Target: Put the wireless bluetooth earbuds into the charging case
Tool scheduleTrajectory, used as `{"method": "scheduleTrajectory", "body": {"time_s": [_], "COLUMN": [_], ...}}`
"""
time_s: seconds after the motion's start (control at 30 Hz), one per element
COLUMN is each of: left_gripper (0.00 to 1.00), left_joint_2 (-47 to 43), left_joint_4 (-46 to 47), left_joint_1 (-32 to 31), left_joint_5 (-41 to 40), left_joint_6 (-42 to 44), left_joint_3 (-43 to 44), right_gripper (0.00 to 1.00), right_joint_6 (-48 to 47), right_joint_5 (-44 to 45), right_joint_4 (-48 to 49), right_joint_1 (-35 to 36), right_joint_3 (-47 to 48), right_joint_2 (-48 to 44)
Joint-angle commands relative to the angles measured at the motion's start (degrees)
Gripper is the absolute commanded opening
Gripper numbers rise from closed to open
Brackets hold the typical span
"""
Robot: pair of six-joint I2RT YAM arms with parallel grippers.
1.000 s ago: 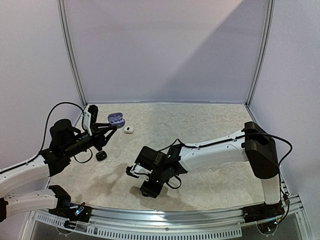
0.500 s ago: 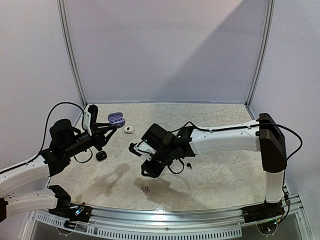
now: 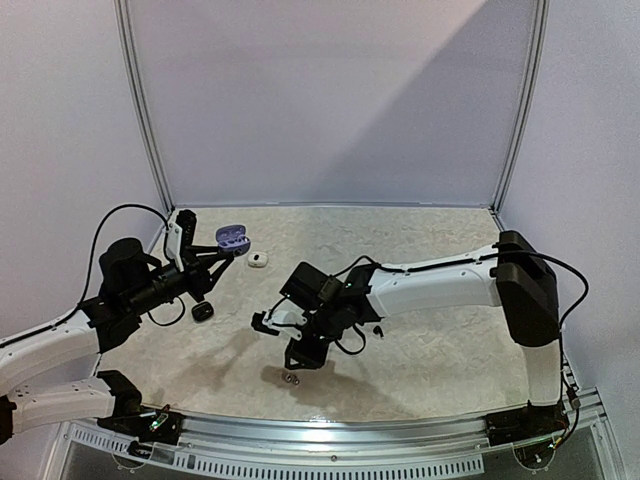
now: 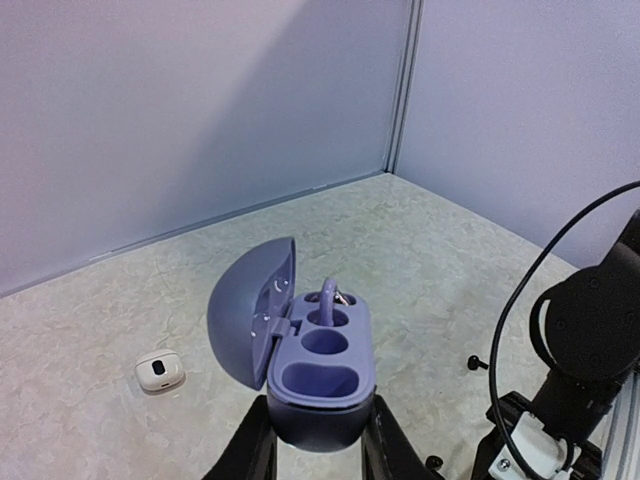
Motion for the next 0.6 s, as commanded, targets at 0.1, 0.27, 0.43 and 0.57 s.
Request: {"method": "scheduleTrajectory", "body": {"time_s": [0.1,0.27,0.43,0.57], "left_gripper": [0.0,0.0,0.0,0.0], "left_joint_2": [0.43,0.16,0.02,-0.04], "left_joint_4": [0.92,0.93,0.97,1.0], "left_joint_1": [0.75,0.84,0.88,0.93], "left_joint_5": [0.37,0.34,0.35,0.38], "left_joint_6": [0.43,0.56,0.84,1.01], "left_joint_3": [-0.77,-1.07,-1.14,-1.26], "right_gripper": [0.35,0.34,0.32,0.32], "right_joint_6": [-2.56,-2.68,-2.26,-2.63], "right_joint_5": [-2.17,-2.45,-3.36,-3.79], "right_joint_4": [0.79,0.95,0.74,-0.68], "right_joint_1": [0.11,0.1,0.11,0.76], "right_joint_3": [0.26,0.16,0.16,0.16], "right_joint_2": [3.83,4.58,5.33,4.68]}}
